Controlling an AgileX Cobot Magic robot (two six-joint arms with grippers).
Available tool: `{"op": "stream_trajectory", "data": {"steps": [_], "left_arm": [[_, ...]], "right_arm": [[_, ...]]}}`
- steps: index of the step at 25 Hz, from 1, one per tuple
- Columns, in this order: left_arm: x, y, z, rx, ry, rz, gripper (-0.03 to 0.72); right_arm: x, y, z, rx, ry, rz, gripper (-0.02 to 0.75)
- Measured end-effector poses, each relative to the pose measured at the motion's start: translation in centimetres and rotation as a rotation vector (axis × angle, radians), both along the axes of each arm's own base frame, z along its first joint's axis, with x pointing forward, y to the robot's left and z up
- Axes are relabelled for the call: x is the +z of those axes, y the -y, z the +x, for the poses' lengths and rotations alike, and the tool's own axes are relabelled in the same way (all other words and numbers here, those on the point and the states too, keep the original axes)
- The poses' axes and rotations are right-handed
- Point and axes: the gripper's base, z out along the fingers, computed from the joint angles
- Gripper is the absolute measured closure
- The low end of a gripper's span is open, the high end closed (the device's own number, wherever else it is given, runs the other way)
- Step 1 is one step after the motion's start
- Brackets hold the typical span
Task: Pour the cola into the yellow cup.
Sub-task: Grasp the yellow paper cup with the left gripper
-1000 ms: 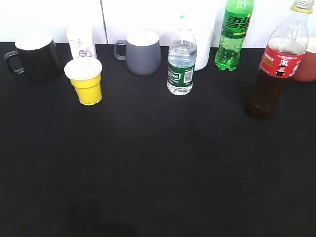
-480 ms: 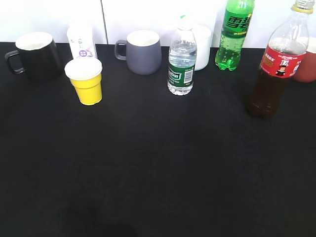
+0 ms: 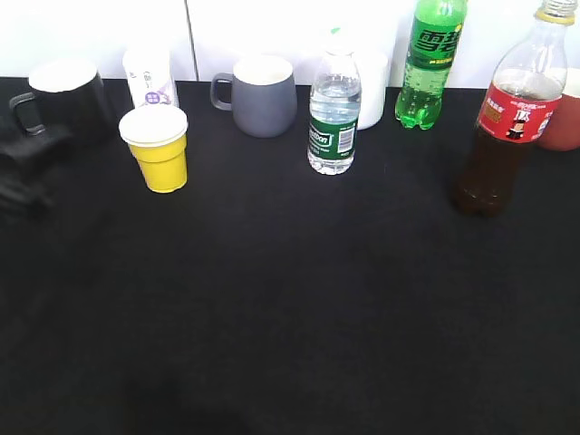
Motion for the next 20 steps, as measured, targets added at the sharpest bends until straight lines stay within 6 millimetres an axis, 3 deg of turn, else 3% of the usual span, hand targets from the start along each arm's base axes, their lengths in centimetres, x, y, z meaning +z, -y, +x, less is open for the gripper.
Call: {"op": "stream_trajectory", "data": {"steps": [3,4,5,7,12,20], "left_arm": [[-1.6,0.9,1.1,-0.049,0.046,0.019,0.183],[-2.4,1.1,1.5,-0.052,0.056,0.016,0.153],[-3.9,1.3,2.2,-0.052,0.033,0.01,0.061],[-5.1,1.8,3.4,-0.049,0.002,0.004,0.015],[-9.1,4.0,8.4,-0.066,-0.059,0.021,0.011],[-12.0,6.4,14.8,-0.068,-0.034,0.018,0.045]], "right_arm": [[0.0,0.0,0.0,0.0,0.0,0.0,0.153],[0.0,0.0,0.0,0.0,0.0,0.0,0.153],[0.0,0.0,0.0,0.0,0.0,0.0,0.153],[0.0,0.0,0.0,0.0,0.0,0.0,0.153],[0.0,0.0,0.0,0.0,0.0,0.0,0.153],[0.0,0.0,0.0,0.0,0.0,0.0,0.153]]}}
